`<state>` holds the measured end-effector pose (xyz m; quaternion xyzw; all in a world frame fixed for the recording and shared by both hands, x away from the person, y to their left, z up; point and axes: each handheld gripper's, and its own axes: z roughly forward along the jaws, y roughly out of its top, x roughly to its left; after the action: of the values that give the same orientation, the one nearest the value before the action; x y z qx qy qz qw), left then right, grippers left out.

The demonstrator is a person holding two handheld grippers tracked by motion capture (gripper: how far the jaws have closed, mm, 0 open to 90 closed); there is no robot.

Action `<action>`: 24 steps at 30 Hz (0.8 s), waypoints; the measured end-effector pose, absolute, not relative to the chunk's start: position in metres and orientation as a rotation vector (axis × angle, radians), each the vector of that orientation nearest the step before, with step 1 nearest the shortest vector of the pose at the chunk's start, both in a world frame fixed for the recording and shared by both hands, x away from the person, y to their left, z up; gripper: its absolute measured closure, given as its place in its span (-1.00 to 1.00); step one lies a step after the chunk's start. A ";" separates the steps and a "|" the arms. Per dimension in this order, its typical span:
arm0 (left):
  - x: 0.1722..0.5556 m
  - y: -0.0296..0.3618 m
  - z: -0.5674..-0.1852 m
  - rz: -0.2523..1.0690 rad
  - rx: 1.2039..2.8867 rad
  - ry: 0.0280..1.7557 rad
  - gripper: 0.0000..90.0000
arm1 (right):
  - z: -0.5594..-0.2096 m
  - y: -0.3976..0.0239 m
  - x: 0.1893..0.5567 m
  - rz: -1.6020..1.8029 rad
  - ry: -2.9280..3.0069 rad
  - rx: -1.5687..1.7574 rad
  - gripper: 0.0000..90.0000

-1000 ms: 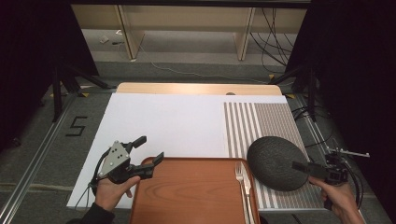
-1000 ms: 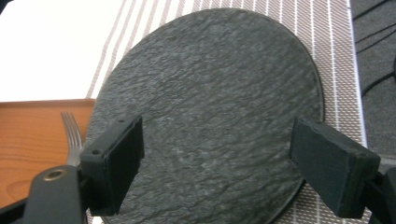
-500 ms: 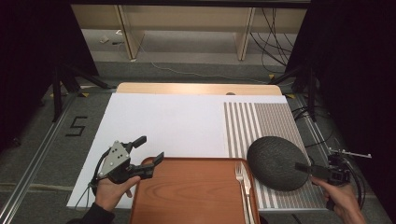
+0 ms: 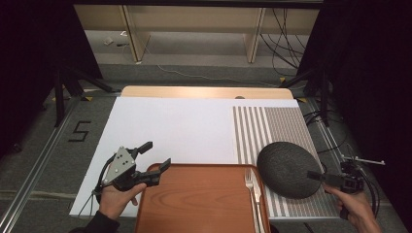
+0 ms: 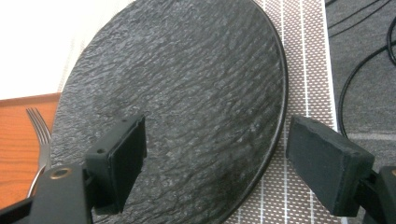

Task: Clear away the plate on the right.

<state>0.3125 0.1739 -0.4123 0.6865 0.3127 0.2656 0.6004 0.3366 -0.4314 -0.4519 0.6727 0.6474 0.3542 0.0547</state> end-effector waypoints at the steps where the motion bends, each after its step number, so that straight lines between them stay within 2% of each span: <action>1: 0.312 0.174 -0.412 0.616 1.591 0.725 -0.57 | -0.453 -0.432 0.337 1.079 1.967 2.040 -0.53; 24: 0.313 0.174 -0.413 0.617 1.594 0.724 -0.57 | -0.464 -0.438 0.341 1.166 1.978 2.103 -0.39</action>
<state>0.3127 0.1735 -0.4126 0.6873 0.3123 0.2661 0.5994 0.3415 -0.4379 -0.4641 0.6753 0.6353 0.3744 0.0142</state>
